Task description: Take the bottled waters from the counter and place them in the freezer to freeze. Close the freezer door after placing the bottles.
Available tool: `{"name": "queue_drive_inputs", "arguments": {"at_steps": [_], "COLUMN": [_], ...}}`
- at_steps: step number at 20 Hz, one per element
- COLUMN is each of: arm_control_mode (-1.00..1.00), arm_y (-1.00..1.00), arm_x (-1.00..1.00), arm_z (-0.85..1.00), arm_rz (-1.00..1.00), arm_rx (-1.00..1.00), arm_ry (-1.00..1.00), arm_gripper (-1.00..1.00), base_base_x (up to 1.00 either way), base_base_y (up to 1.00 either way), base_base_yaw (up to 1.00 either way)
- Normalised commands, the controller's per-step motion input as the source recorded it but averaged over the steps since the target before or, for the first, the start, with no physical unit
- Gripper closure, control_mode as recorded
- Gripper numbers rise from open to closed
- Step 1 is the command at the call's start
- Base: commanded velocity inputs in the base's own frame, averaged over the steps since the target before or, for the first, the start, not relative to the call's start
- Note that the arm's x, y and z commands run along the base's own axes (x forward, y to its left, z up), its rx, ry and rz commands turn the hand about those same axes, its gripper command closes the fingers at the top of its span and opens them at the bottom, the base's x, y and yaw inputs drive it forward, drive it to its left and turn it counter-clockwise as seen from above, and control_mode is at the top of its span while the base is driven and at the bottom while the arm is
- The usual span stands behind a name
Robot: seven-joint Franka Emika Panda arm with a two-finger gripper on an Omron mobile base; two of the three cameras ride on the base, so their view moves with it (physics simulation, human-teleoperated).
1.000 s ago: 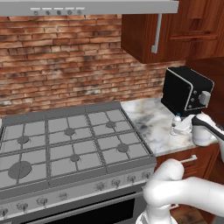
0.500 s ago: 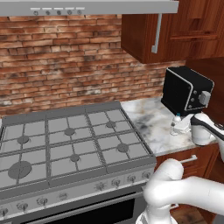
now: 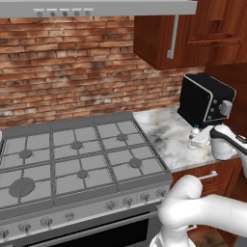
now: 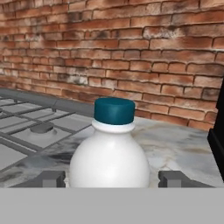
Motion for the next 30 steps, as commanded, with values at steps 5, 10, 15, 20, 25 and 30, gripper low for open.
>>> {"name": "queue_drive_inputs", "arguments": {"at_steps": [5,10,15,20,25,30], "arm_control_mode": [-1.0,-1.0,-1.0,-1.0,-1.0,-1.0], "arm_y": [0.0,0.02,0.02,0.12,0.68,0.53], "arm_x": [0.0,-0.01,-0.32,-0.46,-0.61,-0.83], "arm_z": [0.0,0.0,0.27,0.92,0.95,0.76], "arm_rz": [0.0,0.0,0.01,0.03,0.07,0.11], "arm_rx": [0.0,0.0,0.0,0.0,-0.08,-0.03], "arm_ry": [0.01,0.0,0.0,0.0,0.02,0.02], "arm_gripper": [1.0,1.0,1.0,1.0,1.0,1.0], "base_base_x": [0.0,0.0,0.0,0.0,0.0,0.0], "base_base_y": [0.0,0.0,0.0,0.0,0.0,0.0], "base_base_yaw": [0.0,0.0,0.0,0.0,0.0,0.0]}}
